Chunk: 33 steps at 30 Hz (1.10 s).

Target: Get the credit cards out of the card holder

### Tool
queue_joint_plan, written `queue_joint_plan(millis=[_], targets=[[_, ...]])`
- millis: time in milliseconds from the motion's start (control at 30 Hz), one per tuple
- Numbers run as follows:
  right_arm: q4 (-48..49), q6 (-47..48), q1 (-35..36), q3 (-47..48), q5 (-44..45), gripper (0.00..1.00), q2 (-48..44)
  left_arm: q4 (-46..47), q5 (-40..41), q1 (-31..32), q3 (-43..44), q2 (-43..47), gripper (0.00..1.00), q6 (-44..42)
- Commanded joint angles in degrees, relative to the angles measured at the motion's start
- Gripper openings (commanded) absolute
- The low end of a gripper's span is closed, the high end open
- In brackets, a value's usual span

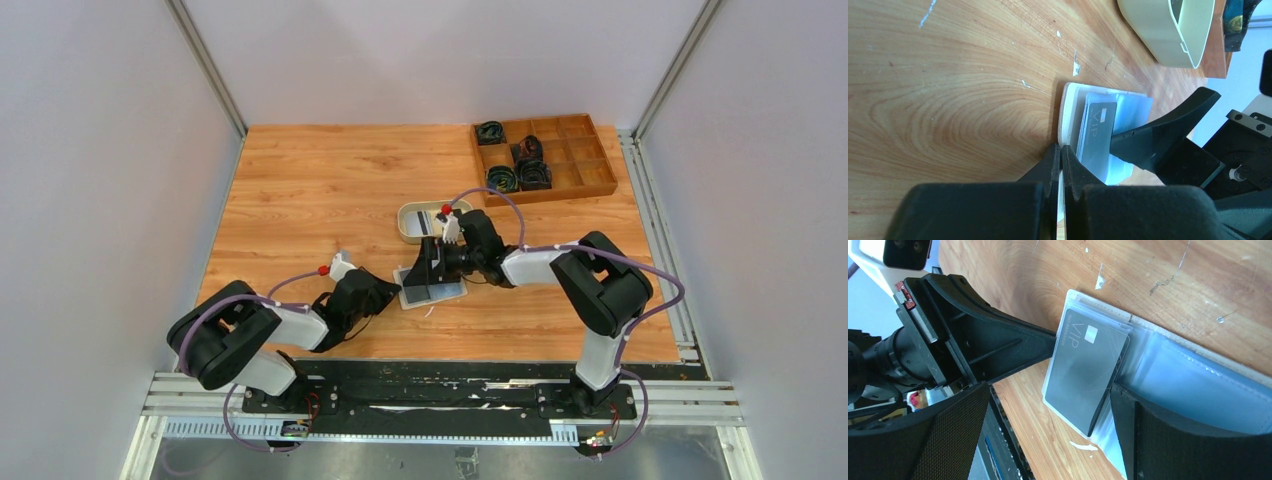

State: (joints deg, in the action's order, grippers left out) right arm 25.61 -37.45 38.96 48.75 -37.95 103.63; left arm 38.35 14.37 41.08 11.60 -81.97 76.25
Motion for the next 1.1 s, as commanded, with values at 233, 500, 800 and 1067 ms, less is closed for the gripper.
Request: queue_joint_plan(millis=[233,500,800,1067], targets=[[14.68,-10.16,-0.19,-5.35,-11.89,0.91,1.39,-1.74,-0.31,-0.12,0.51,-1.24,0.0,-1.88],[26.37,-14.64,-0.8,-9.07,-13.77,0.88,2.5,-1.88,-0.55,-0.12,0.62,-1.49,0.0,-2.07],[24.58,-13.87,-0.69,-7.91,-11.27,0.86,4.31,-1.94,-0.77,-0.12,0.47,-1.52,0.0,-2.16],[20.96,-12.25,-1.1,-7.27,-9.91,0.83,3.03,-3.06,-0.17,-0.12,0.73,-0.7,0.0,-2.75]])
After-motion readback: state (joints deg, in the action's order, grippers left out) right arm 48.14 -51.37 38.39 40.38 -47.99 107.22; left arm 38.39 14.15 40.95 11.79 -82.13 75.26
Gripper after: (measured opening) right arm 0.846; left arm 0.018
